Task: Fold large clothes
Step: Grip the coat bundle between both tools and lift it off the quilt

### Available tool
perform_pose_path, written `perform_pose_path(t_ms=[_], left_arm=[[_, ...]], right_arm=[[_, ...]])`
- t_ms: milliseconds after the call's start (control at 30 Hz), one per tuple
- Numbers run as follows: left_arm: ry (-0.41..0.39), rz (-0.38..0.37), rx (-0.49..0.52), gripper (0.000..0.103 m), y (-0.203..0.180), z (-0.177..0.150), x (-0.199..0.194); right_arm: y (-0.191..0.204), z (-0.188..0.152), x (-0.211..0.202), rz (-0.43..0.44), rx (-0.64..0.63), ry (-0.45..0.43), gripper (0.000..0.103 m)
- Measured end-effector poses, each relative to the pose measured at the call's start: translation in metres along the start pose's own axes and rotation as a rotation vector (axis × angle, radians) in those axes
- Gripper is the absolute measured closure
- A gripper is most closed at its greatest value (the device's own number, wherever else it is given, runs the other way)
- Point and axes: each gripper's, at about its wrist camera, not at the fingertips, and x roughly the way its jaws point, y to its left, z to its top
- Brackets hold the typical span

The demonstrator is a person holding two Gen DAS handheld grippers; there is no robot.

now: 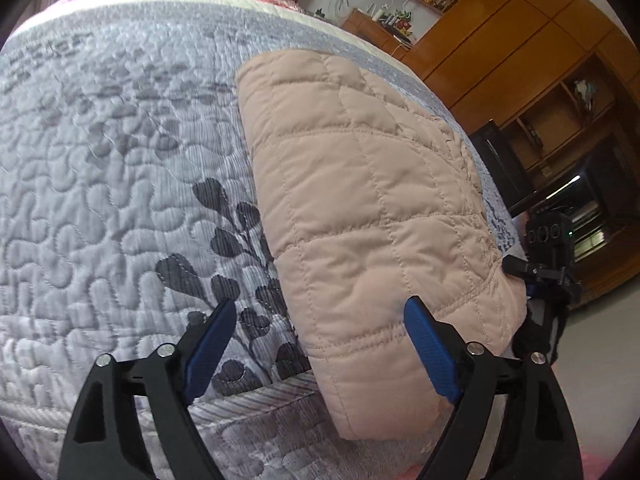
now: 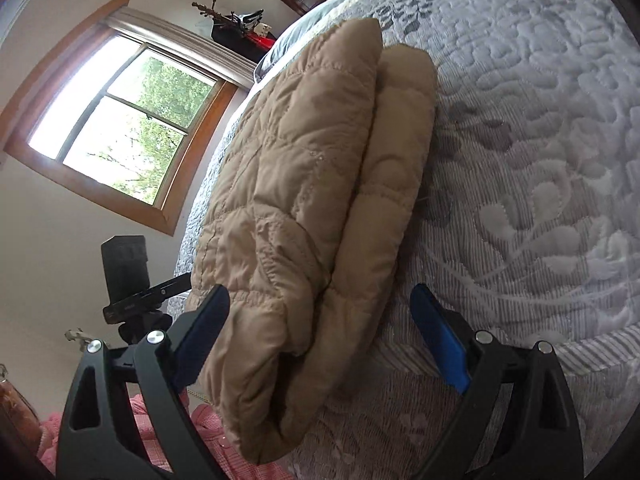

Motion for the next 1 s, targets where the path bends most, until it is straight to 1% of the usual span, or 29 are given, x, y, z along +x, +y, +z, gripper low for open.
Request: perform_pose_path(t_ms=[200,267,433,467,533,633,700,867,1000], left_arm=[[0.029,-0.098,-0.046,0.013,0.009,0.007,0.016],[0.04,-0.118,-0.046,0.012,0.008,0.01,0.022],[0.072,-0.189,-0.045,0.012,0.001,0.016,0.04],[0.077,-0.193,-0.045,0.011,-0.001,0.016,0.045],[0.072,-0.186,-0.029,0.011,-0.008,0.015,0.05],[0.052,-0.146,0.009,0.011,-0.022,0.015,0.049],[0.037,-0.124,0.03,0.013,-0.027,0.014,0.048],[-0.001,-0.056,0.07,0.023,-0.039,0.01,0.041],[-0.034,-0.005,0.103,0.027,-0.054,0.007,0.036]], right_arm=[[-0.006,0.006,0.018,0.036,0.006,0.034,0.012],[-0.002,0.007,0.025,0.051,-0.01,0.047,0.011],[0.009,0.011,0.042,0.054,-0.046,0.078,0.011],[0.012,0.011,0.044,0.054,-0.049,0.08,0.011],[0.018,0.013,0.05,0.052,-0.056,0.083,0.011],[0.026,0.012,0.051,0.041,-0.073,0.081,0.012],[0.031,0.011,0.053,0.024,-0.089,0.079,0.017],[0.04,0.006,0.052,0.0,-0.124,0.061,0.035],[0.053,-0.003,0.05,-0.014,-0.15,0.037,0.045]])
